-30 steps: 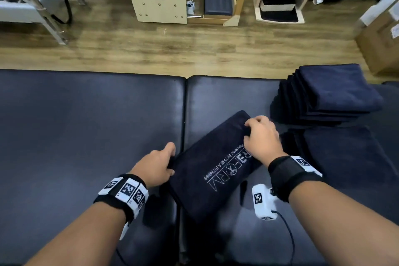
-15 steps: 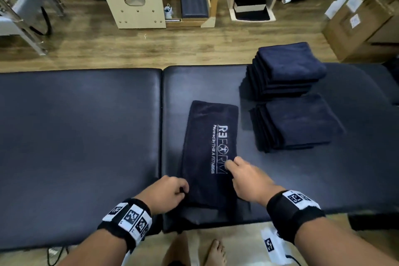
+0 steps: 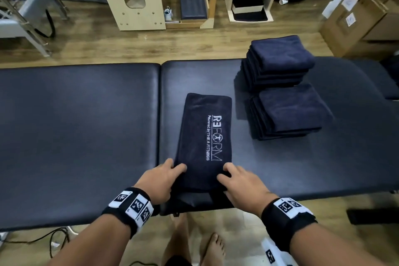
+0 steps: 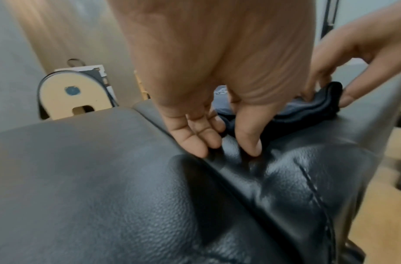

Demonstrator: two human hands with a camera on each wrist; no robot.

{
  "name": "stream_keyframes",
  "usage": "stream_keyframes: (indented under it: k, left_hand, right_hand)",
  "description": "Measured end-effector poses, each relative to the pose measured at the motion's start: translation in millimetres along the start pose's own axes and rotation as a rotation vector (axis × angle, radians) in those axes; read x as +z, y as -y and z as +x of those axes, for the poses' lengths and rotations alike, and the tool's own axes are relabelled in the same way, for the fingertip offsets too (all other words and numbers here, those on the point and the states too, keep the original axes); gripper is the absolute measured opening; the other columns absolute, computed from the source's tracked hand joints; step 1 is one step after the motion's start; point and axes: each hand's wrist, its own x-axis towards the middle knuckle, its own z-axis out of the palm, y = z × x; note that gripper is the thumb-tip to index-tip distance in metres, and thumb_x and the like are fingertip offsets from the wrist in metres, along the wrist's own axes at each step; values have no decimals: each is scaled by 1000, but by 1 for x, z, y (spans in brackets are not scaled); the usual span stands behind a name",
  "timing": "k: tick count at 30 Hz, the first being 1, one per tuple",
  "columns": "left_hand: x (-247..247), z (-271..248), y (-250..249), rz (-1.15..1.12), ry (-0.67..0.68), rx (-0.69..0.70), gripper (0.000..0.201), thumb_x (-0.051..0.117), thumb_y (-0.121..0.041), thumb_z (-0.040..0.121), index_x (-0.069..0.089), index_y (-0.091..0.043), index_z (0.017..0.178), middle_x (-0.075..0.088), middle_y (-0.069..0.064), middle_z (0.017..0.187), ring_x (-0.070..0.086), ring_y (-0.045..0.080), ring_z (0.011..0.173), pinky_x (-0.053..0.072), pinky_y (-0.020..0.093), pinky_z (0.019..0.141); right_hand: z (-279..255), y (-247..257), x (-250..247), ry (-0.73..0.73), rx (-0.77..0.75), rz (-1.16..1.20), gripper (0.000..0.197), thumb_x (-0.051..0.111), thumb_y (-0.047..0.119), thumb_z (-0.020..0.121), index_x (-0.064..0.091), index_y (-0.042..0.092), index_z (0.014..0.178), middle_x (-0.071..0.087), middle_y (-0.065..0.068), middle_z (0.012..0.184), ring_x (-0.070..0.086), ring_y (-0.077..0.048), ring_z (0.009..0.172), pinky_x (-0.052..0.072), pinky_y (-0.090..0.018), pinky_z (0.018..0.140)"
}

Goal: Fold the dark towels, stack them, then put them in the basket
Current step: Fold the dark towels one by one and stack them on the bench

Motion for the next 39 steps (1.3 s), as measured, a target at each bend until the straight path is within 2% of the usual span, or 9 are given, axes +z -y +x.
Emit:
stream_keyframes:
  k: [6, 10, 13, 17, 20, 26, 30, 34, 39]
  left_hand:
    - [4, 2, 16, -68, -31, 13, 64, 64, -11, 80, 43, -43, 131, 38, -8, 112, 54, 18, 91, 54, 42, 76]
    - [2, 8, 17, -143, -126, 32, 40, 58, -13, 87, 61, -35, 120, 41, -6, 108, 51, 14, 84, 53, 40, 77]
    - [-11, 24, 20, -334, -149, 51, 18, 68, -15, 88, 71, -23, 104, 45, -8, 102, 52, -2, 76, 46, 19, 79]
    - [-43, 52, 30, -568, -189, 4, 13, 74, -18, 83, 64, -20, 75, 57, -7, 86, 53, 1, 74, 49, 30, 81]
    - [-68, 79, 36, -575, -262, -42, 32, 74, -22, 83, 53, -27, 60, 57, -12, 100, 45, 14, 94, 40, 27, 92]
    - [-120, 142, 33, -940, -301, -177, 27, 59, -23, 98, 48, -13, 76, 49, 0, 67, 44, 13, 59, 40, 24, 52]
    - [-126, 184, 39, -959, -345, -305, 23, 62, -41, 93, 51, -21, 99, 57, -3, 81, 53, 20, 74, 45, 34, 71]
    - [-129, 196, 43, -821, -207, -222, 63, 71, -38, 86, 34, -38, 137, 58, -4, 98, 57, 20, 96, 49, 36, 95]
    - [-135, 214, 53, -453, -179, -143, 16, 65, -30, 90, 59, -34, 105, 56, -7, 80, 63, 29, 95, 51, 38, 87]
  right_hand:
    - [2, -5, -4, -103, -26, -22, 9, 48, 32, 79, 50, 24, 82, 54, 6, 78, 56, -23, 45, 34, -28, 39]
    - [4, -9, -21, -63, -6, 69, 23, 39, 36, 86, 55, 23, 95, 61, 4, 96, 65, -28, 75, 45, -35, 59]
    - [7, -12, -41, -85, 62, 203, 21, 45, 38, 91, 55, 24, 103, 66, 4, 106, 62, -27, 97, 48, -38, 76]
    - [29, -26, -65, -165, 236, 473, 19, 53, 36, 81, 58, 27, 97, 71, 2, 87, 65, -26, 85, 51, -33, 73]
    - [61, -45, -87, -206, 332, 685, 8, 56, 27, 76, 58, 22, 82, 69, -1, 68, 70, -21, 66, 58, -34, 70]
    - [124, -81, -119, -322, 445, 920, 4, 58, 17, 77, 62, 17, 77, 70, -10, 67, 68, -23, 51, 61, -50, 62]
    - [163, -98, -119, -471, 634, 935, 15, 65, 26, 86, 71, 23, 100, 73, 2, 78, 70, -20, 66, 60, -48, 81]
    - [171, -96, -109, -331, 616, 681, 48, 71, 39, 86, 61, 28, 132, 70, -2, 114, 65, -24, 110, 50, -33, 100]
    - [180, -100, -100, -214, 526, 619, 34, 74, 29, 87, 67, 31, 120, 59, -2, 110, 59, -23, 110, 46, -34, 101]
